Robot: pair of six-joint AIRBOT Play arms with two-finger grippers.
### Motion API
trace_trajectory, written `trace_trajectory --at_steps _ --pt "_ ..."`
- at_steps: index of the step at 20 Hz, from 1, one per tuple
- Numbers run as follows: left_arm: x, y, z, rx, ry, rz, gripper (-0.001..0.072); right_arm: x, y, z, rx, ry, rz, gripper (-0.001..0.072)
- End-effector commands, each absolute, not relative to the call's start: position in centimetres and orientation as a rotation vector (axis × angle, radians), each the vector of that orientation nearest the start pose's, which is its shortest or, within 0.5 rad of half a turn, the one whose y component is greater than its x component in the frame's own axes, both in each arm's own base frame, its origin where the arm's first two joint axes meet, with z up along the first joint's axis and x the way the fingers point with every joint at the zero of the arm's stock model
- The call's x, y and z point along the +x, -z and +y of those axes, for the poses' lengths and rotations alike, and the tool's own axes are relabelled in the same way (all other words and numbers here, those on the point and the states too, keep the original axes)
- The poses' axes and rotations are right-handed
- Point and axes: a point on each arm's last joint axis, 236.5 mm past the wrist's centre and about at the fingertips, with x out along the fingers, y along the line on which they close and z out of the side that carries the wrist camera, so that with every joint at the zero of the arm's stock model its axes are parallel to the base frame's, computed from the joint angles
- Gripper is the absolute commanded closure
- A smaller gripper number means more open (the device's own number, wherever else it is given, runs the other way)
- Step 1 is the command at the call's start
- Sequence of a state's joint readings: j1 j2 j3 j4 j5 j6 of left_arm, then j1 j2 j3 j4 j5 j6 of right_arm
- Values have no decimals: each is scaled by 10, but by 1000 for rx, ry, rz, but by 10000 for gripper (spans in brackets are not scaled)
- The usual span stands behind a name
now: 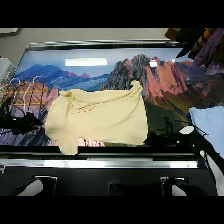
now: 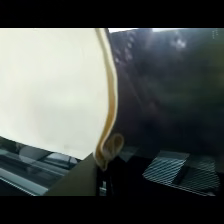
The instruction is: Fold the clothes and pants, and hang the long-sleeved shirts on hangers.
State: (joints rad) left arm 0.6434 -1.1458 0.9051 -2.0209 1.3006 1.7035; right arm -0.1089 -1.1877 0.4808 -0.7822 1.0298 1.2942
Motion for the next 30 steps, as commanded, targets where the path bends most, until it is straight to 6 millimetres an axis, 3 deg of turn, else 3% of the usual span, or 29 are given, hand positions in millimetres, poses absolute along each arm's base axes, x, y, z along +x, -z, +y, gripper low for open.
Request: trace_trajectory --at_steps 1,6,13,22,23,29,30 --pt "272 37 112 -817 -246 1277 292 229 93 127 764 -328 1540 681" --pt "274 56 122 -839 -287 1265 293 230 78 128 763 -338 1503 681" --pt "280 83 125 -864 -298 1296 293 226 72 131 765 -354 1508 681" --pt "298 105 94 -824 -229 1351 299 227 68 134 782 -365 1500 681" --pt "298 106 93 -824 -226 1356 339 228 66 134 778 -366 1492 681" --pt "298 108 94 -821 -229 1358 346 231 58 133 770 -371 1457 681" --pt "299 108 94 -821 -230 1356 483 231 58 133 770 -370 1457 681"
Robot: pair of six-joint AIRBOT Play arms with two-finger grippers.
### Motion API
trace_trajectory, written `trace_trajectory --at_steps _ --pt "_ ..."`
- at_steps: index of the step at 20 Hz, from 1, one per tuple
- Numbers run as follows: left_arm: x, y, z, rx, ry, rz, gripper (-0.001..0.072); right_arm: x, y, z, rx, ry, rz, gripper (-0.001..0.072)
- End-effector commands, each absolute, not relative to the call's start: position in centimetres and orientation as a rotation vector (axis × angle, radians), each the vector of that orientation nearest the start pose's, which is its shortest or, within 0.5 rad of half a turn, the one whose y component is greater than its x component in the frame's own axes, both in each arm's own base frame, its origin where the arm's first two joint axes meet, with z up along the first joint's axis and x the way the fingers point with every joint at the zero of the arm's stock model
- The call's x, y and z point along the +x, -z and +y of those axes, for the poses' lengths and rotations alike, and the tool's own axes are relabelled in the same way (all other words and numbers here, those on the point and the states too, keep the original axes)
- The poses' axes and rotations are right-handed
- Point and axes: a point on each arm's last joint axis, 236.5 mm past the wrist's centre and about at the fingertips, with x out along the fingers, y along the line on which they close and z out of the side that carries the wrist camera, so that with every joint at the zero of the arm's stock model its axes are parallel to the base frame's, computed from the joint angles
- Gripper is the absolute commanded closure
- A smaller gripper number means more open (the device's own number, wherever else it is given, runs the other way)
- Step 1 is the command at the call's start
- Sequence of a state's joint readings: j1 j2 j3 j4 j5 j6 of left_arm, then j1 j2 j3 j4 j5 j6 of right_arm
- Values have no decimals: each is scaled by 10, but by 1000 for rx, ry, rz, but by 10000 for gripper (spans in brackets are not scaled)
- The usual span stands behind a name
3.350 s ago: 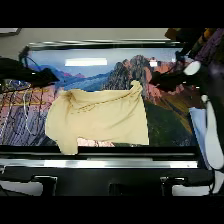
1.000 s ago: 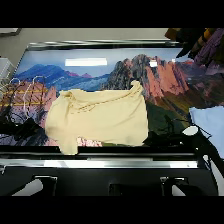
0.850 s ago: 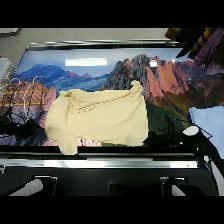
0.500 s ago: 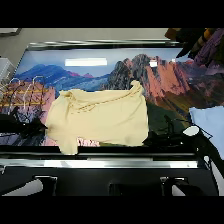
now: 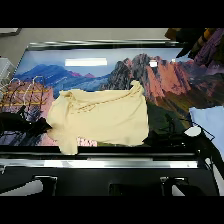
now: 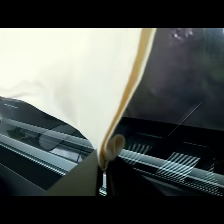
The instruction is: Fold the clothes and pants, and hang the long-sleeved shirts on hangers.
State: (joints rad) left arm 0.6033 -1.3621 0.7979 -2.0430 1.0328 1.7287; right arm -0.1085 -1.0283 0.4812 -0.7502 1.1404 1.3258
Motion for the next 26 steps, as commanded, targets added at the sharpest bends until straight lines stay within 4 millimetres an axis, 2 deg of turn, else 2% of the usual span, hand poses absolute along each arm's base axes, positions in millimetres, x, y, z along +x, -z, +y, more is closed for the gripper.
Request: trace_trajectory --at_steps 1,3,5,6,8,9,11,12,14,16,17,18,20,21,23,24,26 --pt "299 108 94 -823 -228 1354 679 231 58 134 772 -370 1457 681" --pt "302 105 92 -838 -223 1343 694 233 56 135 780 -374 1452 681" --pt "313 94 87 -880 -207 1297 694 242 46 137 784 -398 1416 682" --pt "322 82 84 -902 -188 1259 695 253 35 139 765 -432 1375 682" --pt "348 43 82 -915 -145 1146 695 285 1 136 694 -487 1255 682" --pt "360 17 82 -891 -120 1088 695 307 -25 133 649 -508 1173 682" --pt "385 -56 81 -789 -64 952 695 346 -92 129 571 -545 1001 682" --pt "392 -98 79 -751 -47 874 695 357 -129 129 528 -572 922 682" --pt "394 -200 78 -685 -38 663 695 364 -212 132 441 -624 760 682" --pt "369 -302 74 -604 -62 449 695 345 -293 133 354 -643 599 682" --pt "347 -348 71 -557 -88 345 695 330 -328 131 312 -634 519 683" --pt "322 -388 67 -514 -120 249 695 310 -365 128 274 -610 429 683" --pt "272 -442 65 -474 -205 95 695 267 -430 111 214 -507 225 683" --pt "247 -461 65 -465 -250 27 695 244 -460 98 202 -434 113 683" --pt "215 -478 61 -442 -289 -45 695 209 -499 66 217 -284 -56 683" --pt "210 -479 58 -437 -289 -50 695 200 -508 53 238 -226 -103 683" --pt "219 -470 57 -444 -272 -7 695 204 -508 37 269 -161 -107 683"
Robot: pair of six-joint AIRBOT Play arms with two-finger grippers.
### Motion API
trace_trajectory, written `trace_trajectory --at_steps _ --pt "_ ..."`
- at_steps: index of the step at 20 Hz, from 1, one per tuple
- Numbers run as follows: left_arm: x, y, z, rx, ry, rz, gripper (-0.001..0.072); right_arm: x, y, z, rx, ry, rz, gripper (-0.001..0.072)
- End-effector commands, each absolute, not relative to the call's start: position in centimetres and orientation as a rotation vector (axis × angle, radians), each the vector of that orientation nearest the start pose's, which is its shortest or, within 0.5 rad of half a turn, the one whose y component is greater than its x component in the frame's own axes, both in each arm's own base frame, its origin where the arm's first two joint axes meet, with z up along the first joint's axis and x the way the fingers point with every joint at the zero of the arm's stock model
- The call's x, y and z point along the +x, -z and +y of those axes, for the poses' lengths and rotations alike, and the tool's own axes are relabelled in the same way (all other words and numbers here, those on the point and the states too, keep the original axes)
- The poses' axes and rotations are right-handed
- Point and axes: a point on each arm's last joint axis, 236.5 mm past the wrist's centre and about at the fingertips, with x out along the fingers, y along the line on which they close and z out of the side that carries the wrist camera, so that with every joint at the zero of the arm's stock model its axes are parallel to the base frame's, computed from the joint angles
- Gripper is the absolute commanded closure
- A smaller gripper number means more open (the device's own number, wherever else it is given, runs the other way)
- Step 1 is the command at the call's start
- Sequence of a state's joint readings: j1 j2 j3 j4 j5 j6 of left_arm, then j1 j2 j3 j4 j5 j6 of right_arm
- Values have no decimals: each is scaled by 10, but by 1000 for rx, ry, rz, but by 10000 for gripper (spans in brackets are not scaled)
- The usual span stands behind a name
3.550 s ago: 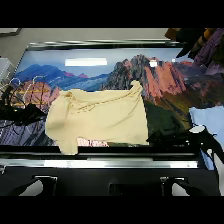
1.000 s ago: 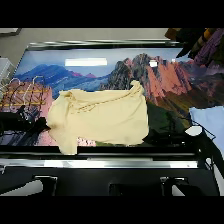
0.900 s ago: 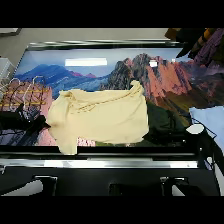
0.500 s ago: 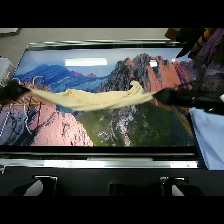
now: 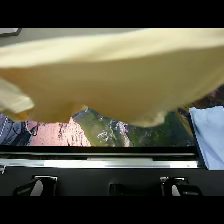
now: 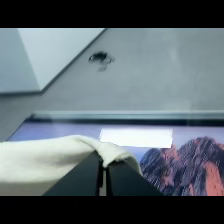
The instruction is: Fold the clothes and pants, and hang the long-sleeved shirts on hangers.
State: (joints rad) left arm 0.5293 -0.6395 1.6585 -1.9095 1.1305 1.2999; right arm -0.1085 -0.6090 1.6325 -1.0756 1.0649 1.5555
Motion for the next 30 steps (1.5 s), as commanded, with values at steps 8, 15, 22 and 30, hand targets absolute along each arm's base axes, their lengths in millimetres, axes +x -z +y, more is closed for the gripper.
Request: trace_trajectory --at_steps 8,15,22,30 --pt "388 -329 52 -474 0 501 695 385 -331 26 350 -110 525 682" --pt "569 -73 33 -469 -14 841 695 536 -85 10 402 -60 935 681" --pt "591 47 8 -474 -17 986 602 583 26 12 535 -24 982 574" --pt "536 -66 56 -446 13 1043 221 495 -67 -16 397 -160 1121 242"
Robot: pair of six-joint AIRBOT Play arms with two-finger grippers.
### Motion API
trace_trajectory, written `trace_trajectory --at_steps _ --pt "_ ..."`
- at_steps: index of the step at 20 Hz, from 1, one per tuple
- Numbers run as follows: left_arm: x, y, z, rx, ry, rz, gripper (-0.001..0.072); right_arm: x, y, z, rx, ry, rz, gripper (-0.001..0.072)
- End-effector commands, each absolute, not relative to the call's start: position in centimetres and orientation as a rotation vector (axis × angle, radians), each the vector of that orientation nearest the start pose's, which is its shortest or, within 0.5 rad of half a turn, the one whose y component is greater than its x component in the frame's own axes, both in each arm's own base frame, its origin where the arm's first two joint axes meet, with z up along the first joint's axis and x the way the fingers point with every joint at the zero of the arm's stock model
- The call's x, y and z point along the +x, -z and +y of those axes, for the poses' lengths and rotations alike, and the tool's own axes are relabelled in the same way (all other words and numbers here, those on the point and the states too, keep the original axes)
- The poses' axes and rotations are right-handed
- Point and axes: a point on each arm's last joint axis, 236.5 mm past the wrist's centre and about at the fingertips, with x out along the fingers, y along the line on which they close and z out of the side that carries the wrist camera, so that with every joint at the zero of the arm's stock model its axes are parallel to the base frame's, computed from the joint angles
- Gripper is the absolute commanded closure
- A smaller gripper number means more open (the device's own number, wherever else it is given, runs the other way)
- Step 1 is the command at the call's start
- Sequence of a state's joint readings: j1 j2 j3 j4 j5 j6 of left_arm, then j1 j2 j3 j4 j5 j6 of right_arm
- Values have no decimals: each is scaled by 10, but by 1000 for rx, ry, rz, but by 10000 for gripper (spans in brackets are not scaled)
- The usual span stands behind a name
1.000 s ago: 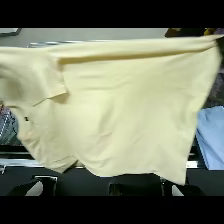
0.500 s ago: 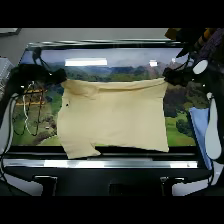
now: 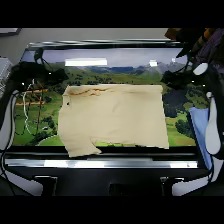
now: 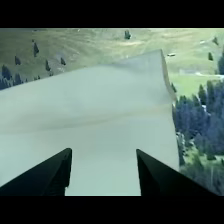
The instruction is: Fold the clothes and pants, and hang the long-sleeved shirts on hangers.
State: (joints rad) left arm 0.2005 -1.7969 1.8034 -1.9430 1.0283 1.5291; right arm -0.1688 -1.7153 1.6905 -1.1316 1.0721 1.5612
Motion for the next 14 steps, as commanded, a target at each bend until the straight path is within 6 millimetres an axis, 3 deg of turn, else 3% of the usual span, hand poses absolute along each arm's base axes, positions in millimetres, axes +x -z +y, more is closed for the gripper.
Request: trace_trajectory --at_steps 1,3,4,6,10,14 --pt "517 -78 63 -428 24 1074 222 480 -80 -30 422 -155 1118 244" --pt "483 -96 72 -436 36 1127 224 445 -92 -53 466 -152 1105 245" --pt "474 -107 76 -481 33 1104 224 424 -86 -61 497 -127 1125 245" --pt "450 -113 85 -499 6 1102 224 375 -54 -55 556 -101 1222 244" --pt "394 -82 89 -584 -60 1166 225 280 26 -13 666 -119 1508 244" --pt "354 -39 76 -647 -83 1263 225 221 78 -7 654 -74 1681 245"
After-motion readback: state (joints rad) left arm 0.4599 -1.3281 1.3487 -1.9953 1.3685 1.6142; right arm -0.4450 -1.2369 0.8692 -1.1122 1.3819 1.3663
